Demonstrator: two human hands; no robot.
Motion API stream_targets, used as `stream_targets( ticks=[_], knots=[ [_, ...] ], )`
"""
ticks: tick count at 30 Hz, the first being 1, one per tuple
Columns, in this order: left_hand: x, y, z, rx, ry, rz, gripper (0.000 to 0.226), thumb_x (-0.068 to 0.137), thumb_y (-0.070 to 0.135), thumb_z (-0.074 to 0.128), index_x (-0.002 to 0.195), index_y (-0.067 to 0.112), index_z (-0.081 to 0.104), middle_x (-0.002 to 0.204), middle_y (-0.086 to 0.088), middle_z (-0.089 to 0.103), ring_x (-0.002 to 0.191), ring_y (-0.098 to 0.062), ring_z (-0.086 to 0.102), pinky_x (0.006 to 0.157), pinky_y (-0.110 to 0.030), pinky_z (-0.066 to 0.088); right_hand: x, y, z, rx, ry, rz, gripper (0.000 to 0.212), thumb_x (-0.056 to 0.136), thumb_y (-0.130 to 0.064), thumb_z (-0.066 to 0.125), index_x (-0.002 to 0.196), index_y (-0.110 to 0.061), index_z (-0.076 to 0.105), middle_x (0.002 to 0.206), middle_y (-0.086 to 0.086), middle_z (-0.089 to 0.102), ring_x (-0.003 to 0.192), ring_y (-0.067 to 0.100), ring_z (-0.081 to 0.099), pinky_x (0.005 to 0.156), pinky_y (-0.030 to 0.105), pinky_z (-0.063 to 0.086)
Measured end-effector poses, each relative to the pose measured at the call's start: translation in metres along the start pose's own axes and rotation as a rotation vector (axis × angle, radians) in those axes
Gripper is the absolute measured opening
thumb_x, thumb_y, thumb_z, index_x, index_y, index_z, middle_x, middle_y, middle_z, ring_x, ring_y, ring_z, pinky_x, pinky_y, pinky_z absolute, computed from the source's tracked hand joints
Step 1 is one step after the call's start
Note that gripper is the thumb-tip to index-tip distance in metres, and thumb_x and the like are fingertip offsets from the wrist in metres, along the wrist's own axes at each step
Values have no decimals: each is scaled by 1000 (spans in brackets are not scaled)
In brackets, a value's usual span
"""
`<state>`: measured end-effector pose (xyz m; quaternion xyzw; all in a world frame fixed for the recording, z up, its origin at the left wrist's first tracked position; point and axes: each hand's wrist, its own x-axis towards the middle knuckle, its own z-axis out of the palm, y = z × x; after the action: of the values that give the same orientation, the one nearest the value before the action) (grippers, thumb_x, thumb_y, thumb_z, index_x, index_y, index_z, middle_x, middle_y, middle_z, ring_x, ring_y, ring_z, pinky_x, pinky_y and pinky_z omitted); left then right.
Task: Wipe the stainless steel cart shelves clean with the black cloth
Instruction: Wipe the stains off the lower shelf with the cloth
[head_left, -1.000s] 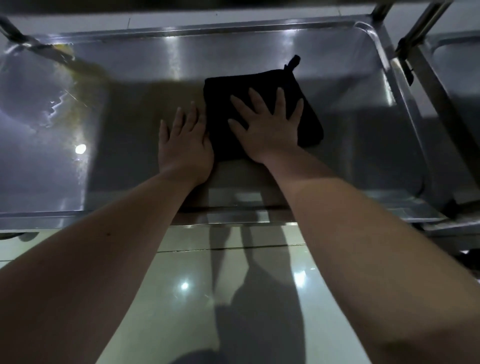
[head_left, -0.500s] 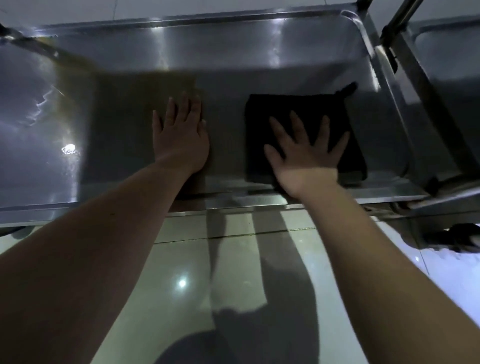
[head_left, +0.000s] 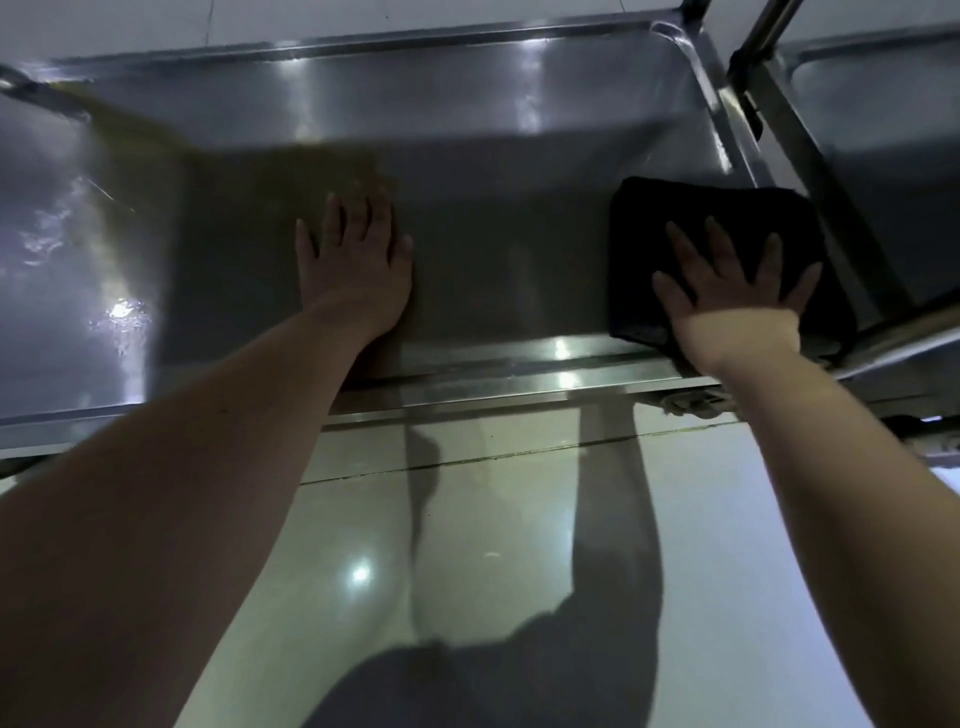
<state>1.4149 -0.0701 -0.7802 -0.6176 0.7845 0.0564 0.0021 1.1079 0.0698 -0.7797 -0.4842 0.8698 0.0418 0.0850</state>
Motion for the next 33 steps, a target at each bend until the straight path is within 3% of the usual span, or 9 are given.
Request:
stream_targets(
  ticks=[4,6,8,10,13,16,21,25,33],
  knots=[
    [3,-5,-5,-93,-64,0,56,103,39,19,156,23,8,164,0,-1,150,-24,-8,117,-50,-8,-17,-55,1,19,10,-63,57,93,-67,15,146,-57,-4,162,-17,-6,147,42,-11,109,70,-8],
    [4,-11,-10,-224,-60,9,49,104,23,22,152,15,25,163,-4,10,149,-29,-2,118,-51,-4,-33,-101,2,20,23,-173,58,93,-67,15,147,-55,-3,163,-15,-6,146,43,-12,107,70,-11],
    [0,-15,-20,-554,83,-60,44,101,16,27,141,5,44,156,-13,31,146,-32,17,120,-50,7,-50,-150,5,32,27,-268,58,94,-65,15,148,-54,-3,163,-13,-7,145,44,-15,104,71,-15],
    [-7,-14,-30,-767,233,-117,49,100,25,28,141,2,42,156,-14,31,145,-27,24,120,-41,9,-63,-191,5,45,0,-342,58,95,-65,15,148,-53,-5,163,-13,-9,144,44,-19,102,71,-19],
    [-23,-5,-38,-662,192,-16,50,99,27,30,146,10,39,157,-13,28,146,-25,20,120,-35,11,-60,-204,-1,103,-44,-405,56,98,-61,17,149,-52,-3,162,-16,-8,146,38,-18,105,69,-18],
    [-31,22,-35,-380,102,145,48,102,25,35,148,12,36,156,-14,30,145,-30,22,117,-35,16,-34,-161,-11,244,96,-263,53,101,-47,25,152,-44,12,162,-15,8,150,29,-4,114,63,-5],
    [-49,89,-7,-80,-56,161,54,102,45,20,154,38,8,164,5,-1,150,-22,-3,117,-50,-6,-11,-100,-9,382,24,-323,50,104,-30,30,153,-32,24,161,-7,21,150,24,9,119,45,9],
    [-54,71,1,-52,-25,163,54,98,55,16,150,50,6,163,9,1,150,-22,-5,112,-60,-14,-12,-100,-3,393,41,-314,48,105,-39,25,152,-32,27,162,-10,18,150,18,7,119,42,5],
    [-32,-29,-12,34,-61,98,53,94,64,9,146,58,4,162,19,0,150,-15,-5,110,-67,-9,-16,-125,4,90,-10,-225,58,97,-59,14,152,-46,1,164,-10,-5,149,31,-11,117,57,-7]
  ],
)
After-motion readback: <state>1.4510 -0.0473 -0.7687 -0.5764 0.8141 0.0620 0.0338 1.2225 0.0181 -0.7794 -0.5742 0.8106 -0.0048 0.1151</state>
